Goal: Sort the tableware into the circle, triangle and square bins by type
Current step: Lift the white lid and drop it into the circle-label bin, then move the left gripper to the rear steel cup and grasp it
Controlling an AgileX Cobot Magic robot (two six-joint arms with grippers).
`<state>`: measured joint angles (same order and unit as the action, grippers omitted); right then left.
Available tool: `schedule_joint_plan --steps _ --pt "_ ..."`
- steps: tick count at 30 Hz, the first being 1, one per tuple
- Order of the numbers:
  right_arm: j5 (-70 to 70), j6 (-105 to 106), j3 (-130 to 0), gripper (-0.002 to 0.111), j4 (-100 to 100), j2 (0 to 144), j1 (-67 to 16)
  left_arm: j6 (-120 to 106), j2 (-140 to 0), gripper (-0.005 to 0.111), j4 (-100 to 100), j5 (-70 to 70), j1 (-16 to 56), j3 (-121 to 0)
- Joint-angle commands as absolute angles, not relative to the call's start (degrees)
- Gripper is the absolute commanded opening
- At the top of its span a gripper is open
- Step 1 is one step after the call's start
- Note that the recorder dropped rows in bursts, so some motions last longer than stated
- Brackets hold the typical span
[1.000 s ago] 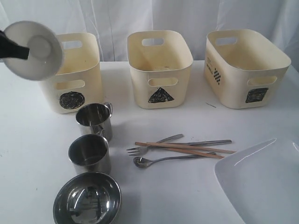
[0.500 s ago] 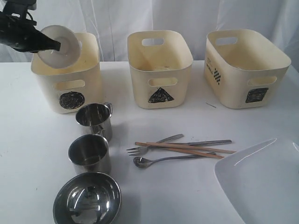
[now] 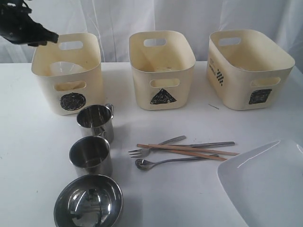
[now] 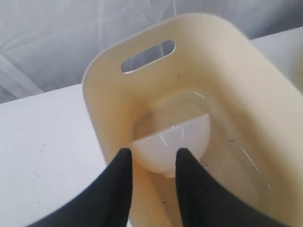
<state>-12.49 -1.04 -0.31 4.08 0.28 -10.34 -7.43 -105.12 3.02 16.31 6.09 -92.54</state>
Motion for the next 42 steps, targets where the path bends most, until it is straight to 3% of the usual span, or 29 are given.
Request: schedule_joint_plan --steps 1,11,19,22,28,42 --pt "-12.6 -1.3 0.0 0.000 4.4 0.0 -9.7 -6.8 -95.3 0.038 3.3 21.7 7.2 -88.7" --pt "-12.6 -1.3 0.0 0.000 4.4 0.0 -9.7 -5.7 -73.7 0.038 7.2 28.0 14.0 -66.2" --pt "-12.6 -1.3 0.0 0.000 4.4 0.0 -9.7 -4.5 -67.3 0.038 13.5 26.1 23.6 -46.3" --pt "-12.6 -1.3 0.0 0.000 4.4 0.0 -9.7 -4.9 -67.4 0.041 13.2 20.0 23.5 -45.7" --pt "-12.4 -1.4 0.0 0.000 4.4 0.0 -9.7 -5.6 -73.5 0.070 17.0 9.0 22.3 -46.7" --pt "-12.5 -1.4 0.0 0.000 4.4 0.0 -9.7 -5.6 -90.2 0.071 20.6 6.4 22.3 -54.7"
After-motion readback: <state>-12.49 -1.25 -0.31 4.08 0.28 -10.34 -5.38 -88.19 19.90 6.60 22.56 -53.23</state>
